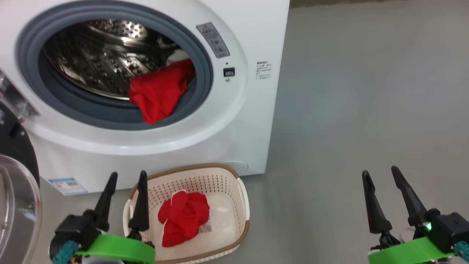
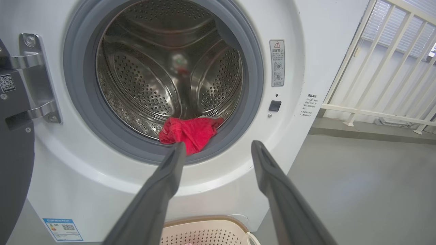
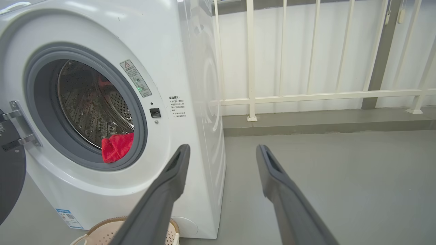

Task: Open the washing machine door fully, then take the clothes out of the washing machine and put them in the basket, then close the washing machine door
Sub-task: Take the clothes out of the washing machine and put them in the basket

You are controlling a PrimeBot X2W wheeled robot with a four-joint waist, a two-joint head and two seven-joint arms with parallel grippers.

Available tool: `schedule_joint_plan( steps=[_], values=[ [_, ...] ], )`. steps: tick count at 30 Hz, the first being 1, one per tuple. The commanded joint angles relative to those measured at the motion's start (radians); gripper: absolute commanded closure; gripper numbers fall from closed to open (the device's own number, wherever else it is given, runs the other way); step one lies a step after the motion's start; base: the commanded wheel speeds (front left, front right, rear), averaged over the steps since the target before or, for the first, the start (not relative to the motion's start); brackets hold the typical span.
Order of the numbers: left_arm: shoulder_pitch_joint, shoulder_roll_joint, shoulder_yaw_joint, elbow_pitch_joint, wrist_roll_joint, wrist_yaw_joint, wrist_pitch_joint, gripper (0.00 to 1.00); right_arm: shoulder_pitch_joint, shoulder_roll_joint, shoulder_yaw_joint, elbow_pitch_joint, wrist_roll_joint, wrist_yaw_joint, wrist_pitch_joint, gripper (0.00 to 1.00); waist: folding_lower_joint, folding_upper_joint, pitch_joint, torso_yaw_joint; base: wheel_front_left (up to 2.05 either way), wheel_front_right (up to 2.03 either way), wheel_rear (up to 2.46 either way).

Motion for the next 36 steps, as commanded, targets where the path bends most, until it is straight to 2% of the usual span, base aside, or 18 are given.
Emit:
schedule_joint_plan(
  steps=[1, 14, 36],
  values=[
    [-0.047, 0.019, 0.039, -0.024, 0.002, 0.008, -0.008, 0.00, -0.052, -0.012, 0.033, -0.033, 0.018, 0.005, -0.006, 0.00, 0.0000, 0.0000, 0.046, 0.003, 0.00, 0.00, 0.00],
    [-0.290, 0.051, 0.084, 0.024, -0.001, -0.001, -0.008, 0.00, -0.178, -0.012, 0.062, -0.057, 0.034, 0.005, -0.006, 0.00, 0.0000, 0.0000, 0.232, -0.016, 0.00, 0.00, 0.00],
    [-0.780, 0.115, 0.119, 0.348, 0.038, -0.023, -0.008, 0.00, -0.284, -0.012, 0.086, -0.045, 0.011, 0.005, -0.006, 0.00, 0.0000, 0.0000, 0.432, -0.074, 0.00, 0.00, 0.00]
  ],
)
